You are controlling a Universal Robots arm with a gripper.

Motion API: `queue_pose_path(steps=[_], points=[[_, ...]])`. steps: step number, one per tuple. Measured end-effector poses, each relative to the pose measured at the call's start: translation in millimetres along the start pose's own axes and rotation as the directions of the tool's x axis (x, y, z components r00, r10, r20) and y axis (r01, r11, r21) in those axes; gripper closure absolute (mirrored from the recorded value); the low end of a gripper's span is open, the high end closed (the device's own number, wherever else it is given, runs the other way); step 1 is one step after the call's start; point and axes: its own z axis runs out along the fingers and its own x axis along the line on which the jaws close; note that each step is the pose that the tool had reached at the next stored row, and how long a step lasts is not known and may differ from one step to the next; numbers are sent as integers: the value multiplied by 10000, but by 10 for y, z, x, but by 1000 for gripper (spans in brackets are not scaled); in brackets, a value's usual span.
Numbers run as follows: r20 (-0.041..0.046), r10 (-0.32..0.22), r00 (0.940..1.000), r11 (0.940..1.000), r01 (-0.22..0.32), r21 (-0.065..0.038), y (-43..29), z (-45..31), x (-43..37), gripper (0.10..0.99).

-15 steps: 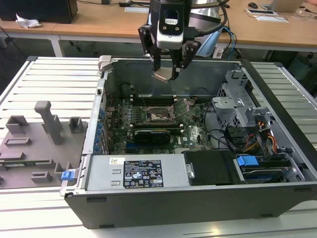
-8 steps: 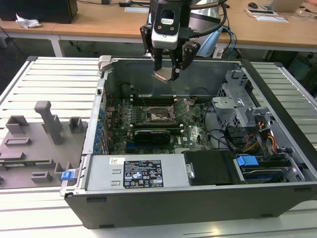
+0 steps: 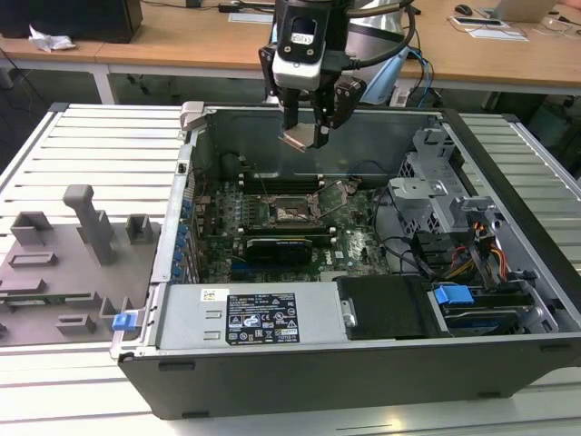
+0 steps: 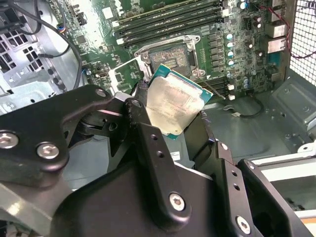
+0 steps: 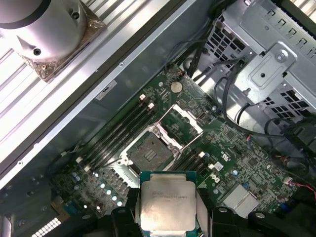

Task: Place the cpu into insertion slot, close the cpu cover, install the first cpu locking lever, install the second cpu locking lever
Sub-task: 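Place the cpu into insertion slot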

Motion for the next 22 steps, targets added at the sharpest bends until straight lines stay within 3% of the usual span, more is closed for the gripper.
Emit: queue_pose_path(steps=[15, 22], points=[[74, 827, 9965, 9966, -827, -19, 0, 0, 0, 545], [122, 1384, 9903, 9904, -1384, -36, 0, 0, 0, 545]])
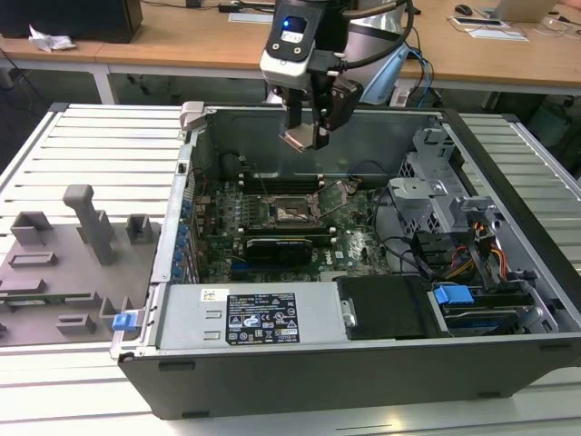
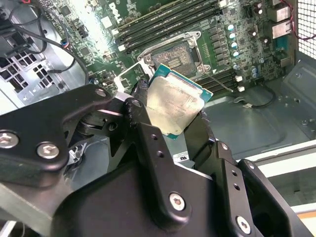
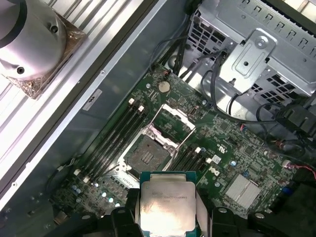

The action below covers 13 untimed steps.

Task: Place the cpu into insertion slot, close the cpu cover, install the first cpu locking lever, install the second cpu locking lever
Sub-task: 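Place the cpu into insertion slot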

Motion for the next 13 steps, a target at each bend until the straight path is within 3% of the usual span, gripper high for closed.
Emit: queue_pose_path(steps=[13], points=[[94, 1063, 9943, 9943, -1063, -26, 0, 2, 0, 545]])
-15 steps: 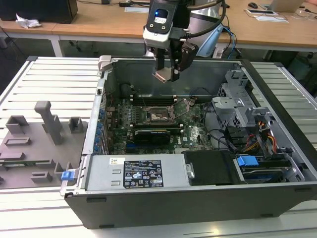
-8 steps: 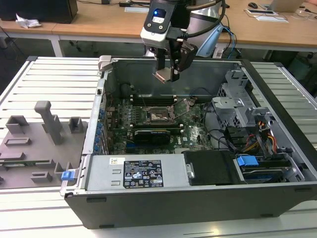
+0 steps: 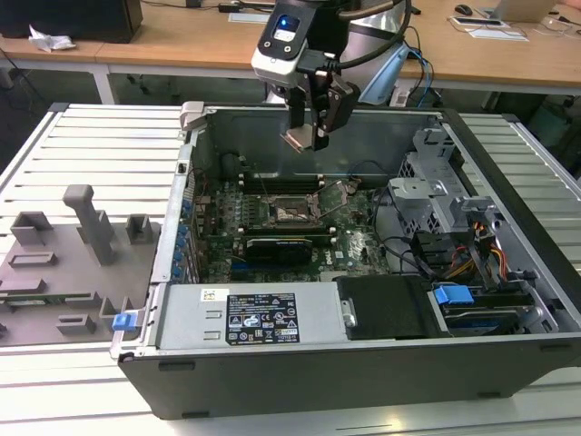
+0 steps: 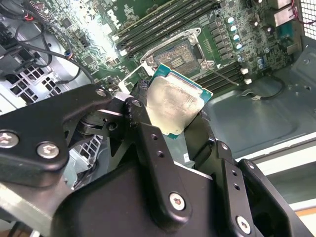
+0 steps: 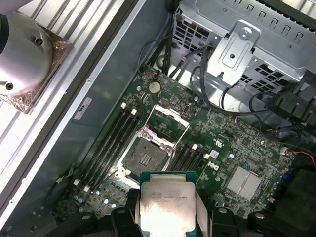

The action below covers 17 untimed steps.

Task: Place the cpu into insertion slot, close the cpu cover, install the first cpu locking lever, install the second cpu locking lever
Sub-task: 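Place the cpu into insertion slot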

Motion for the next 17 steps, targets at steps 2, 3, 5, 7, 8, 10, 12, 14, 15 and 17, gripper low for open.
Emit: queue_pose_path(steps=[2, 3, 5, 7, 8, 10, 12, 14, 15, 17], points=[[9, 101, 9999, 9999, -101, -2, 0, 0, 0, 545], [16, 185, 9998, 9998, -185, -4, 0, 1, 0, 545], [25, 282, 9996, 9996, -282, -6, 0, 1, 0, 545], [34, 383, 9993, 9993, -383, -8, 0, 1, 0, 545], [40, 443, 9990, 9990, -443, -9, 0, 2, 0, 545], [50, 572, 9984, 9984, -572, -15, 0, 5, 0, 545], [67, 754, 9971, 9972, -754, -18, -1, 9, 0, 545], [90, 898, 9959, 9960, -898, -17, -1, 14, 0, 545], [106, 1006, 9949, 9949, -1006, -16, -2, 20, 0, 545], [134, 1295, 9915, 9916, -1295, -23, -3, 34, 0, 545]])
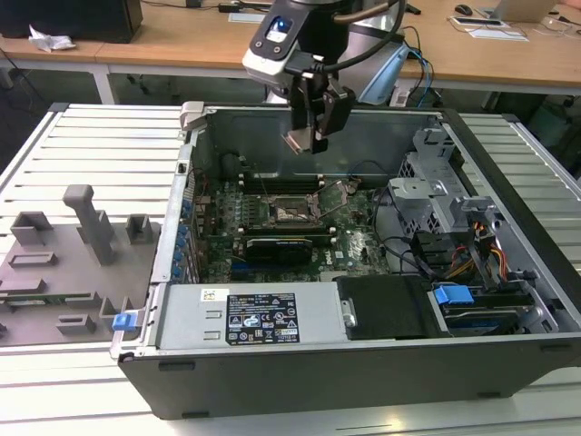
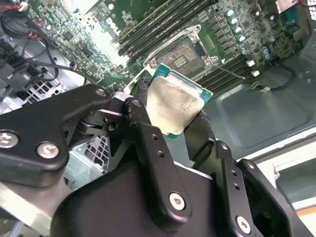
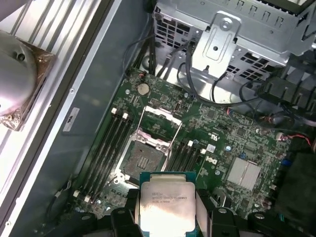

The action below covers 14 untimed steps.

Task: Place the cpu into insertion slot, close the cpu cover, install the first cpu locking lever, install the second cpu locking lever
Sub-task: 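Place the cpu into insertion slot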

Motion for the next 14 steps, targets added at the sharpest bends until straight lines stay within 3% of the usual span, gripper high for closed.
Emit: queue_pose_path(steps=[10, 14], points=[[112, 1287, 9916, 9917, -1287, -31, -3, 37, -1, 545], [121, 1369, 9905, 9906, -1368, -32, -5, 60, -1, 545]])
